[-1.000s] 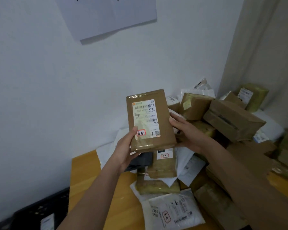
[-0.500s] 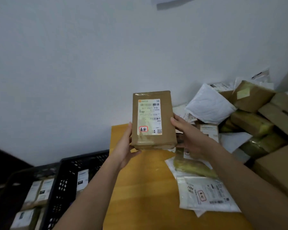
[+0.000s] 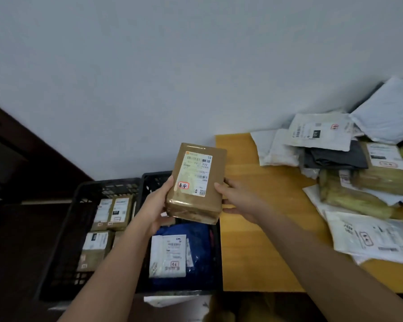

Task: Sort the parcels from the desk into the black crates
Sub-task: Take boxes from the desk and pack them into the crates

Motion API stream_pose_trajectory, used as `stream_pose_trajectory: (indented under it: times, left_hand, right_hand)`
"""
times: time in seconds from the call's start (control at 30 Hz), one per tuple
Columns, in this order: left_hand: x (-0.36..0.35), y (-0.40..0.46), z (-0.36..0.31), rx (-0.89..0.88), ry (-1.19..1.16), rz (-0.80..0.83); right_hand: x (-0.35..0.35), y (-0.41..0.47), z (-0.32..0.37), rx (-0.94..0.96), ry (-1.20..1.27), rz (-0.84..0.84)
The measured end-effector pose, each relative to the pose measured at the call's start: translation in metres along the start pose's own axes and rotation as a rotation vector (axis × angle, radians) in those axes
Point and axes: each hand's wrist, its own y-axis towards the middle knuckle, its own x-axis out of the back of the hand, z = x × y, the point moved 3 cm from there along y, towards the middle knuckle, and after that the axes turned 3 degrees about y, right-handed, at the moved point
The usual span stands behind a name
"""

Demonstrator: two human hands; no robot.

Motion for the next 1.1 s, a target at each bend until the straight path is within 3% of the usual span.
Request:
stream_pose_trajectory:
  times: [0.37, 0.53, 0.73, 0.87, 1.1]
  left_hand:
    - [0.027, 0.039, 0.09, 0.266, -0.168, -0.101]
    - [0.027, 0.067, 0.12, 0.342, -0.152, -0.175]
    - [0.028, 0.11, 0.17, 0.389, -0.184, -0.22]
    - [0.027, 0.156, 0.195, 0.338, -0.147, -0.239]
    - [0.024, 0.252, 0.23, 0.122, 0.045, -0.104]
  right_hand:
    - [-0.051, 0.053, -0.058, -0.364, -0.041, 0.242]
    - [-0.066, 0.095, -0.1, -0.307, 0.007, 0.068]
    - [-0.087, 0.135, -0.149, -0.274, -0.019, -0.026]
    - [-0.095, 0.174, -0.176, -0.233, -0.062, -0.177]
    - [-0.099, 0.248, -0.219, -0.125, -0.081, -0.411]
